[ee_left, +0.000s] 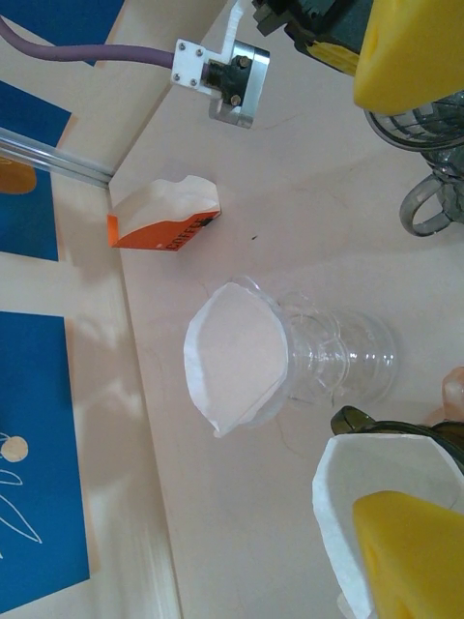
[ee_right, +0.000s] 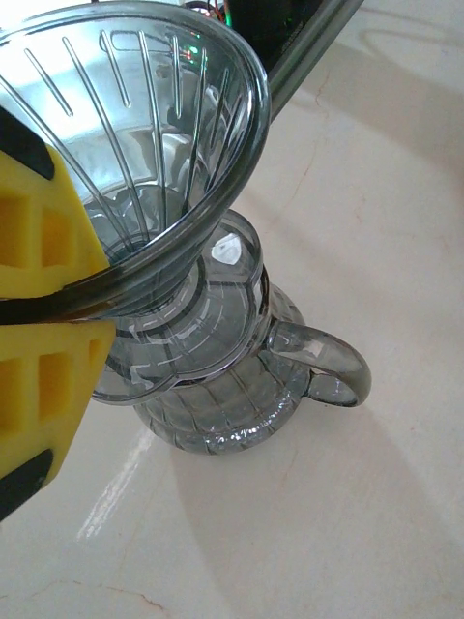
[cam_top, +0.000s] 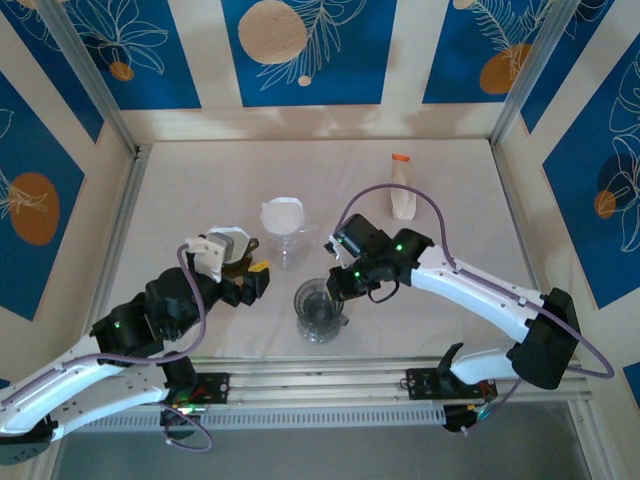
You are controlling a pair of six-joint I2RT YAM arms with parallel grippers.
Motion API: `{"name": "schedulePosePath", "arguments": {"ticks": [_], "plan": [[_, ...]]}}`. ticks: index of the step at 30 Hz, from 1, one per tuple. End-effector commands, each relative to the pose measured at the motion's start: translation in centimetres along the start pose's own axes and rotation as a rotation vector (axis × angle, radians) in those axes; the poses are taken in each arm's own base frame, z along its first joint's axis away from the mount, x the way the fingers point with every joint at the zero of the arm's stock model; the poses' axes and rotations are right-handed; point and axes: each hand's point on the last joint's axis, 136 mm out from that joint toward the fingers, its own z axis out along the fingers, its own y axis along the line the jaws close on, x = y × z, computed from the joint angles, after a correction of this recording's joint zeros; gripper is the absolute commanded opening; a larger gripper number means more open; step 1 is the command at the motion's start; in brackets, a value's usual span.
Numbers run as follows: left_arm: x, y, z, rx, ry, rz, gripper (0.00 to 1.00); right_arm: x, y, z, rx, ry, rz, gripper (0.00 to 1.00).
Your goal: Place the coffee filter in the dripper
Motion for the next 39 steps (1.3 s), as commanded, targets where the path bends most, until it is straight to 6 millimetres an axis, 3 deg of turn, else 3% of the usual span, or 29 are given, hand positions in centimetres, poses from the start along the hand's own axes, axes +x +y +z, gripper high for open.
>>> {"name": "schedulePosePath", "arguments": {"ticks": [1,4,7,12,14,22,28,33,39], "plan": [[-0.3,0.3,-0.2,-0.014,-0.019,0.012,1.0,-0.2,0.2,-0.5,0.013,0.001,-0.02,0.0],[-0.4,0.3,-0.3,-0.014,-0.023,0.012,1.0,-0.1,0.1,-0.5,0.023,0.002,-0.017,0.04],[-0.3,0.3,-0.2,-0.013,-0.021,0.012,1.0,-0.1,-0.2,-0.5,0.036,-0.001,-0.012,0.14],[-0.4,0.1,-0.2,-0.005,-0.022,0.009,1.0,-0.2,0.2,-0.7,0.02,-0.017,-0.02,0.47],[-0.4,0.1,-0.2,-0.004,-0.021,0.01,1.0,-0.3,0.3,-0.9,0.022,-0.032,-0.026,0.53],[-0.7,-0.3,-0.1,0.018,-0.035,0.013,1.0,-2.4,-1.1,-4.5,0.08,-0.219,0.002,0.61],[-1.3,-1.2,-0.2,0.066,-0.059,0.031,1.0,-6.3,-4.9,-7.7,0.123,-0.387,0.135,0.62],[-2.1,-0.2,-0.6,0.014,-0.089,0.026,1.0,-10.8,-10.6,-9.8,0.218,-0.526,0.264,0.57],[-1.2,-0.8,0.5,0.018,-0.009,0.068,1.0,-15.5,-18.1,-10.2,0.382,-0.573,0.364,0.48]]}}
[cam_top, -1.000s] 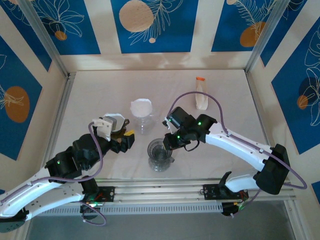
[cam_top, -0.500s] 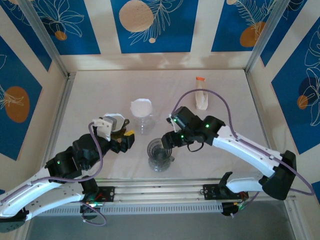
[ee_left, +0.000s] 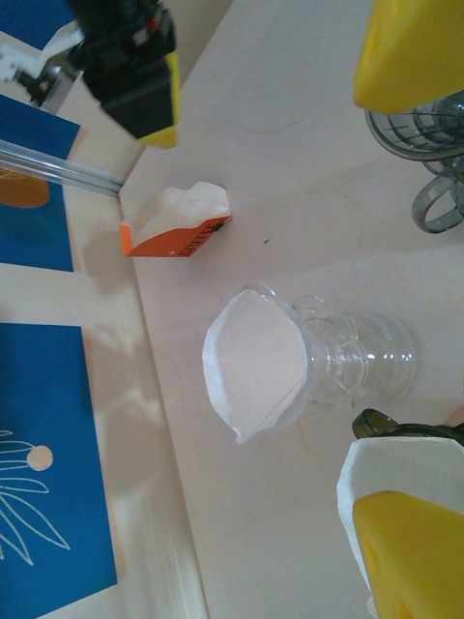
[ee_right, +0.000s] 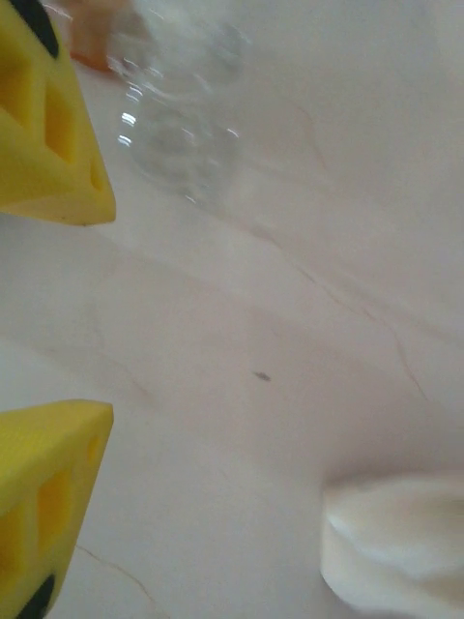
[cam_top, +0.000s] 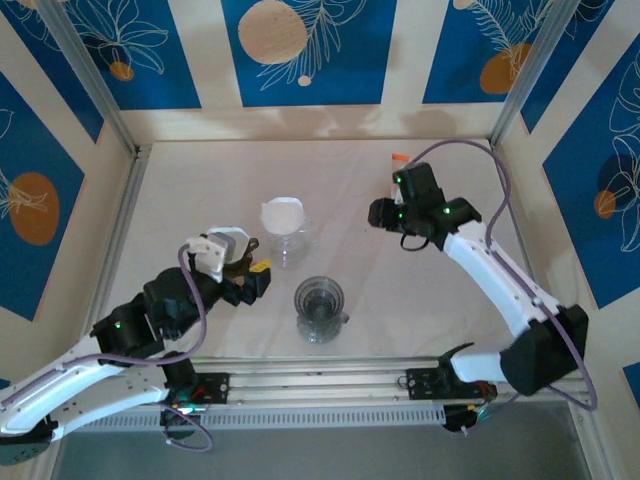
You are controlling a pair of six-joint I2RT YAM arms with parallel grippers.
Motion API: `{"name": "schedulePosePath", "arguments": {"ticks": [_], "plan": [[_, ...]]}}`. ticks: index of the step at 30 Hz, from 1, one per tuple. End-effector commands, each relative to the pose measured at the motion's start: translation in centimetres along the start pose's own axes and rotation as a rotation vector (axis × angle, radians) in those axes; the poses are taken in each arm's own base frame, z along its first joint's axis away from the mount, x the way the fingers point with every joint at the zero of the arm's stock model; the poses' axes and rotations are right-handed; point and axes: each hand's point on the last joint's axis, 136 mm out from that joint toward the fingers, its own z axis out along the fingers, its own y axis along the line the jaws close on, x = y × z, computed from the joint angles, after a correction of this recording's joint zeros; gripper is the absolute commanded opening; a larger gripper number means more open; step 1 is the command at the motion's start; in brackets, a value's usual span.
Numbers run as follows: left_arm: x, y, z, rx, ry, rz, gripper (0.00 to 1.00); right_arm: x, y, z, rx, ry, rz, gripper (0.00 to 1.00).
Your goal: Place the coffee filter in the dripper
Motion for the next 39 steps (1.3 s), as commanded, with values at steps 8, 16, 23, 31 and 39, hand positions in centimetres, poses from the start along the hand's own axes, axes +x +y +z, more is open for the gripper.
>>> {"name": "schedulePosePath", "arguments": {"ticks": [8,16,23,31,39], "plan": [[0.4,-0.6,1.6,-0.009,0.092,0.058,0.96,-8.3,-5.0,5.9,0.198,-0.084,0.003,0.34],[0.8,-0.2,1.6,-0.029,0.104,0.052,0.97,-10.7,-7.6,9.7,0.361,-0.042,-0.096,0.28],[0.8,-0.1,1.6,-0.034,0.102,0.053,0.97,-11.4,-8.6,11.8,0.395,-0.008,-0.11,0.29],[0.8,0.2,1.4,-0.041,0.098,0.052,0.98,-11.7,-9.3,13.2,0.436,0.023,-0.153,0.28],[0.8,0.3,1.4,-0.045,0.096,0.05,0.98,-11.7,-9.7,14.0,0.467,0.034,-0.192,0.26]]}}
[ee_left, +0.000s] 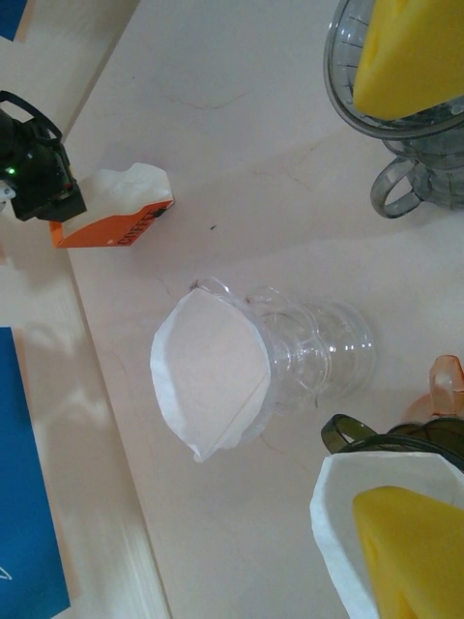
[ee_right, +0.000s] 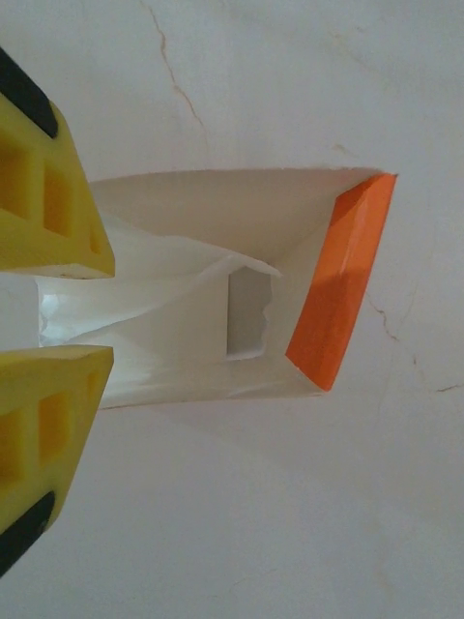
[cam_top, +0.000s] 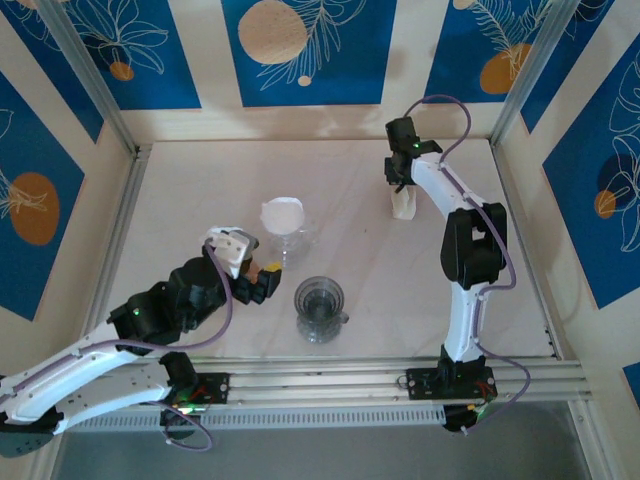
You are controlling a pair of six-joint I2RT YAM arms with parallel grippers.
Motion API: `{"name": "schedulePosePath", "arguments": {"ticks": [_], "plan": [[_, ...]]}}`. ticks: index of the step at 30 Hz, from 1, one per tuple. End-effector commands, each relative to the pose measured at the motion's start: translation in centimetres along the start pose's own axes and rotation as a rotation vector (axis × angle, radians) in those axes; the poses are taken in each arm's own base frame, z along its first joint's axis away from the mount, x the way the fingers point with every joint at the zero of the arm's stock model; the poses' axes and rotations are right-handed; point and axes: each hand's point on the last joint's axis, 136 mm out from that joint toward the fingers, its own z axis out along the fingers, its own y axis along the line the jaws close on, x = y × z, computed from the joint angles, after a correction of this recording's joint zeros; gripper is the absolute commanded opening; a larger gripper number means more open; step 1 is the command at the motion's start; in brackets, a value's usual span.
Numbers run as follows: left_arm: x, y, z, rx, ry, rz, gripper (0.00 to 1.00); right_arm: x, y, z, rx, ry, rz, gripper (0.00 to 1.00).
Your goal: Place the coffee filter in the dripper
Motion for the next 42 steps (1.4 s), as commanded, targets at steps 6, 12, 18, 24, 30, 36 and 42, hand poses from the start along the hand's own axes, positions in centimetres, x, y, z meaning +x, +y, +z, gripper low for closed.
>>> {"name": "schedulePosePath", "arguments": {"ticks": [6,12,18,24,30,36,42], "plan": [[-0.9,0.6,-0.4,-0.02,-0.024,-0.002,0.98,-0.5,-0.1,0.6,0.051,0.001,-0.059,0.26],[-1.0,0.6,-0.5,-0.018,-0.024,-0.004,0.98,-0.4,-0.1,1.4,0.077,0.009,-0.077,0.26],[-0.9,0.7,-0.5,-0.022,-0.021,-0.004,0.98,0.0,0.5,2.3,0.066,0.028,-0.093,0.23],[-0.9,0.8,-0.5,-0.023,-0.02,-0.004,0.98,0.1,0.9,2.5,0.054,0.035,-0.089,0.13],[-0.8,0.8,-0.4,-0.025,-0.016,-0.002,0.98,-0.9,1.0,1.0,0.058,-0.015,-0.093,0.0],[-0.9,0.8,-0.5,-0.025,-0.019,0.004,0.98,-0.9,0.4,-1.4,0.069,-0.054,-0.071,0.0],[-1.2,0.6,-0.5,-0.016,-0.028,0.015,0.99,0.2,-0.4,-6.2,0.052,-0.113,-0.025,0.0]]}}
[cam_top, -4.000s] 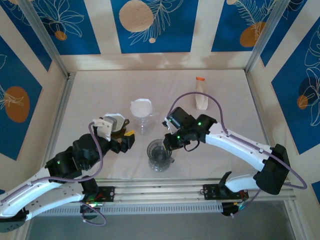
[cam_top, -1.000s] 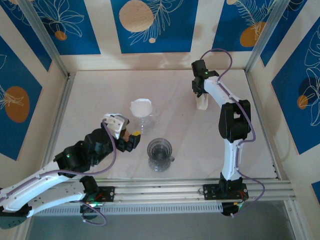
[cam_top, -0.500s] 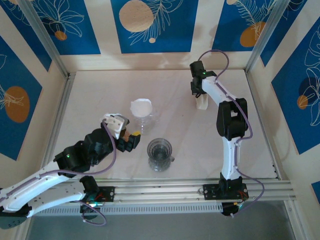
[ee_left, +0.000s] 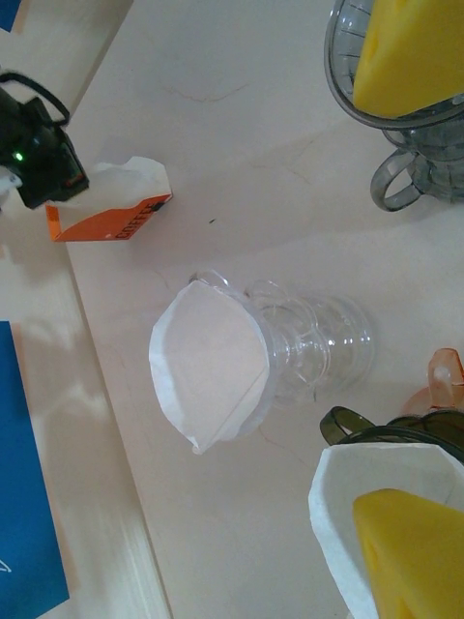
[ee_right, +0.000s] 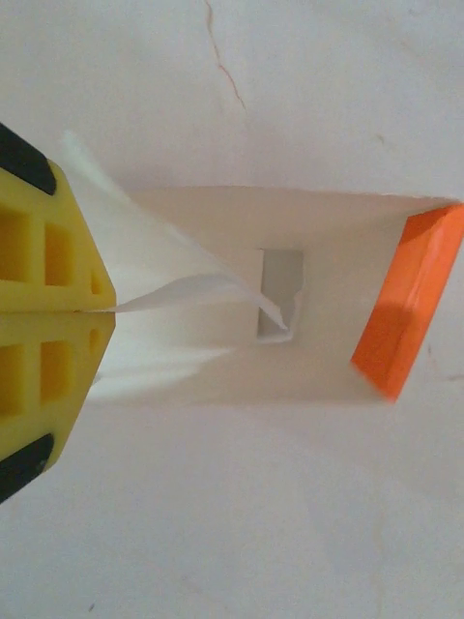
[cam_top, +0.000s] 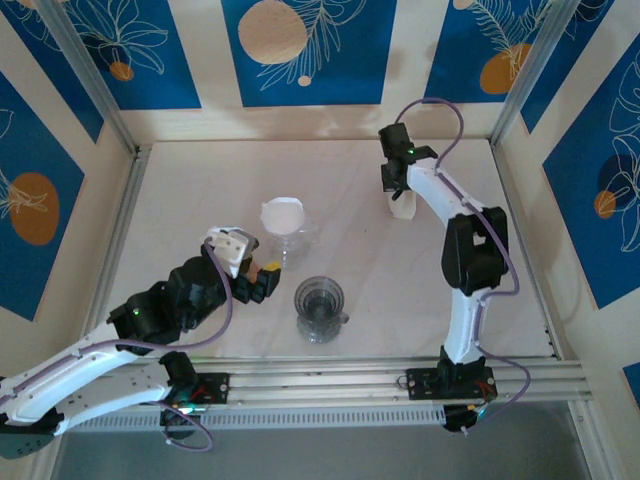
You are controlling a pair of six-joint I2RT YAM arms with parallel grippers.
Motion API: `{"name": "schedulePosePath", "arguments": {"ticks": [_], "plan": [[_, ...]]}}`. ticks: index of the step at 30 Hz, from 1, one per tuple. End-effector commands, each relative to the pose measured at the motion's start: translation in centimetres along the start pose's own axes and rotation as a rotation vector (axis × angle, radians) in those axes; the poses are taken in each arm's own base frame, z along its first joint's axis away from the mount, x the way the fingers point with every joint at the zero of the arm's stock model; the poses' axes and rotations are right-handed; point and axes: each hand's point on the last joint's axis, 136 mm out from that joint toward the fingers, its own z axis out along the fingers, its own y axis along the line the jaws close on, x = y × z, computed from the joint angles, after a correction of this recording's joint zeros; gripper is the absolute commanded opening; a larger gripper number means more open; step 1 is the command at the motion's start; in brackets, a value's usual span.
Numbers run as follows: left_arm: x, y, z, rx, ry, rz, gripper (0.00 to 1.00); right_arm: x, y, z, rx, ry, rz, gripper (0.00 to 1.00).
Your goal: Place the coffee filter in the dripper
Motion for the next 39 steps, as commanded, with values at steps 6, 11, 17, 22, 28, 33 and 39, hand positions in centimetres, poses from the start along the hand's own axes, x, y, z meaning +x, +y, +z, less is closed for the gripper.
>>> {"name": "schedulePosePath", "arguments": {"ticks": [6,11,17,22,28,33,39], "plan": [[-1.5,0.2,-0.7,0.007,-0.034,0.002,0.99,1.8,-0.5,-9.3,-0.053,-0.127,0.076,0.0],[-1.6,0.2,-1.0,0.013,-0.036,-0.014,0.99,4.5,1.1,-15.9,-0.192,-0.167,0.052,0.0],[-1.8,0.4,-1.3,0.011,-0.036,-0.021,1.0,8.1,3.7,-24.6,-0.469,-0.136,-0.048,0.0],[-1.6,0.5,-1.4,0.006,-0.028,-0.025,1.0,12.1,5.9,-29.9,-0.694,0.032,-0.142,0.0],[-1.4,0.5,-1.5,0.008,-0.022,-0.025,1.0,16.2,8.0,-34.0,-0.826,0.272,-0.217,0.0],[-1.2,0.4,-1.4,0.013,-0.016,-0.027,1.0,18.7,9.0,-34.9,-0.796,0.434,-0.287,0.0],[-0.8,0.1,-1.3,0.03,-0.007,-0.033,1.0,20.0,9.9,-35.1,-0.726,0.528,-0.364,0.0]]}}
